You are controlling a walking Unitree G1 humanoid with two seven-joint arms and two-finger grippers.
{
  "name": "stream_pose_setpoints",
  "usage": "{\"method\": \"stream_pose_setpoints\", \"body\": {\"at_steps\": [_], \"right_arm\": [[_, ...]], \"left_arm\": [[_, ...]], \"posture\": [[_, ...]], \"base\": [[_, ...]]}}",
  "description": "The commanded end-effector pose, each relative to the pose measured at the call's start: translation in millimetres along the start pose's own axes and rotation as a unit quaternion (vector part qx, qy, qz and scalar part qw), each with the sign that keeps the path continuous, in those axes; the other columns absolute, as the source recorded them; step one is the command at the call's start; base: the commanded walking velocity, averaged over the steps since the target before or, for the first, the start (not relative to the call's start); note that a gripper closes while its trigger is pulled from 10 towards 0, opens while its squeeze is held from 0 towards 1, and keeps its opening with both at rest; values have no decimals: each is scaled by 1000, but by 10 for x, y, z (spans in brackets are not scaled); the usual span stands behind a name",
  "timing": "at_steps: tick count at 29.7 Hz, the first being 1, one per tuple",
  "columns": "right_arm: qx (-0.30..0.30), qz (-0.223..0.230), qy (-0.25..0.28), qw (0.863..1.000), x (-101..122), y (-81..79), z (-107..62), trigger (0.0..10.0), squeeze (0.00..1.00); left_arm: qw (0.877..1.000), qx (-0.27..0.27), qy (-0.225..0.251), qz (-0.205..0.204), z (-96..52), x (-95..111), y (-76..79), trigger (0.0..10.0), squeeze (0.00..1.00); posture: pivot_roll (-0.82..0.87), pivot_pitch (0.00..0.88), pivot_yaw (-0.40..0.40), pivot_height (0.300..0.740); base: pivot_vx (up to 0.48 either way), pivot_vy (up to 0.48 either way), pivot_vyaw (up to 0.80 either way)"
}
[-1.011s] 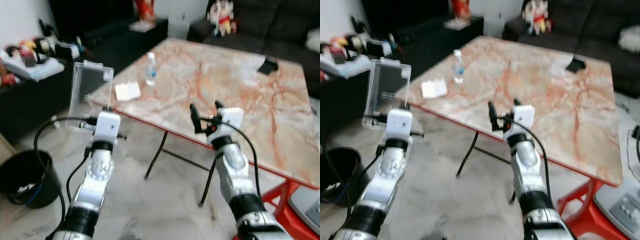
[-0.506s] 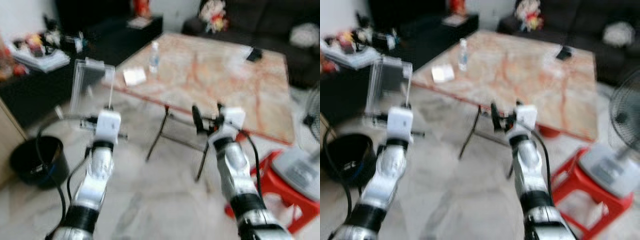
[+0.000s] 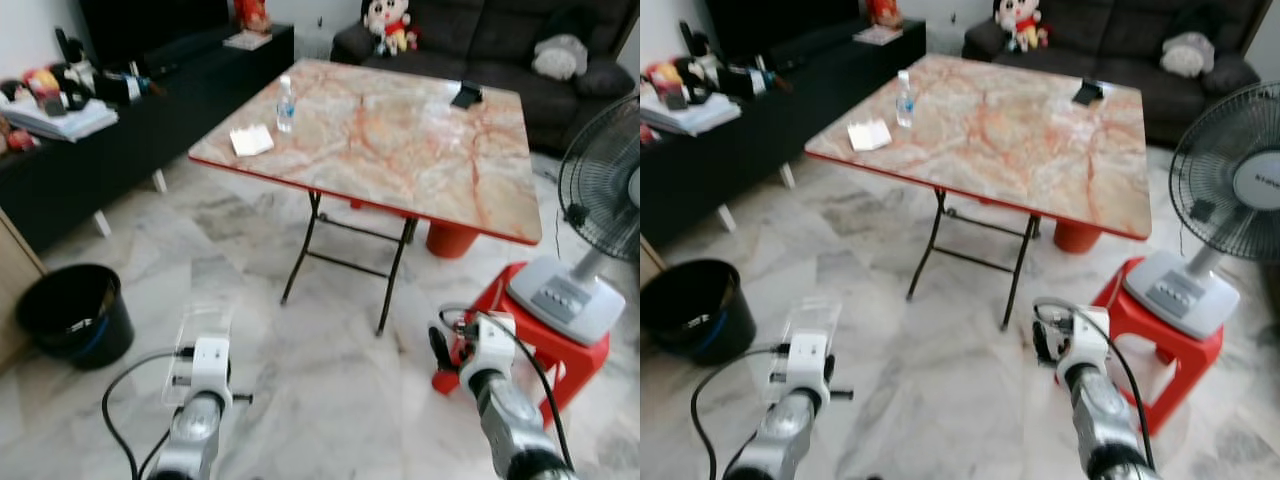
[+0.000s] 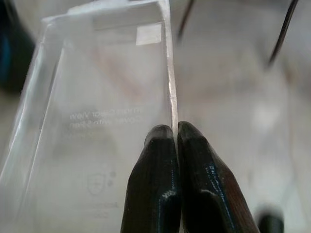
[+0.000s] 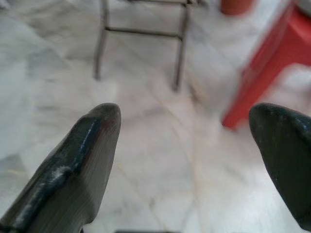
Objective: Picking trash to rubbish bin
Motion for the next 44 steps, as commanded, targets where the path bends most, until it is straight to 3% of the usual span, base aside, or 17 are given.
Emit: {"method": "stream_pose_setpoints", "body": {"at_steps": [1, 3, 6, 13, 20, 27, 28, 31, 33, 38, 44], "right_arm": [[-19, -2, -60, 998, -332, 119, -107, 10000, 0], [-41, -7, -111, 993, -641, 227, -244, 10000, 0], [-52, -2, -130, 990, -786, 276, -324, 10000, 0], [-51, -2, -141, 989, -867, 270, -363, 10000, 0], [-51, 0, -132, 990, -786, 267, -319, 10000, 0], [-51, -1, -132, 990, -776, 264, -311, 10000, 0], [-51, 3, -133, 990, -778, 257, -310, 10000, 0], [-52, 7, -134, 990, -784, 256, -311, 10000, 0], [-52, 7, -134, 990, -785, 256, -311, 10000, 0], [-52, 16, -136, 989, -810, 237, -318, 10000, 0], [-50, 18, -136, 989, -815, 221, -315, 10000, 0]], "left_arm": [[997, -3, -69, 19, -74, -350, -25, 10000, 0], [992, -2, -121, 19, -190, -665, -46, 10000, 0], [990, 4, -137, 11, -256, -798, -62, 10000, 0], [986, 8, -164, -1, -340, -968, -67, 10000, 0], [987, 17, -162, -18, -342, -971, -82, 10000, 0], [988, 20, -155, -8, -325, -939, -89, 10000, 0], [992, 28, -126, 4, -285, -832, -115, 10000, 0], [994, 40, -104, 3, -259, -750, -154, 10000, 0], [994, 44, -99, 1, -255, -735, -168, 10000, 0], [994, 63, -78, 41, -247, -659, -333, 10000, 0], [994, 80, -75, 28, -256, -651, -440, 10000, 0]], "posture": [[0, 79, -71, 740], [-4, 80, -73, 740], [-1, 80, -75, 740], [4, 83, -79, 740], [-12, 73, -79, 740], [-12, 69, -77, 740], [-15, 65, -75, 740], [-11, 63, -74, 740], [-11, 63, -74, 740], [-10, 54, -63, 740], [-2, 44, -55, 740]], "base": [[0, 0, 0], [0, 0, 0], [0, 0, 0], [0, 0, 0], [0, 0, 0], [0, 0, 0], [0, 0, 0], [0, 0, 0], [0, 0, 0], [0, 0, 0], [0, 0, 0]]}}
Point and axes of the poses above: a point about 5 cm out from each wrist's last joint towards the gripper, its own z axis pointing out of the wrist towards the gripper, its own x axis along the axis of the wrist's last joint, y = z × x, the point moved 4 cm from there along z, pointing out of the wrist towards the gripper, and after that the axes turned 2 degrees about z, right-handed, at the moved point
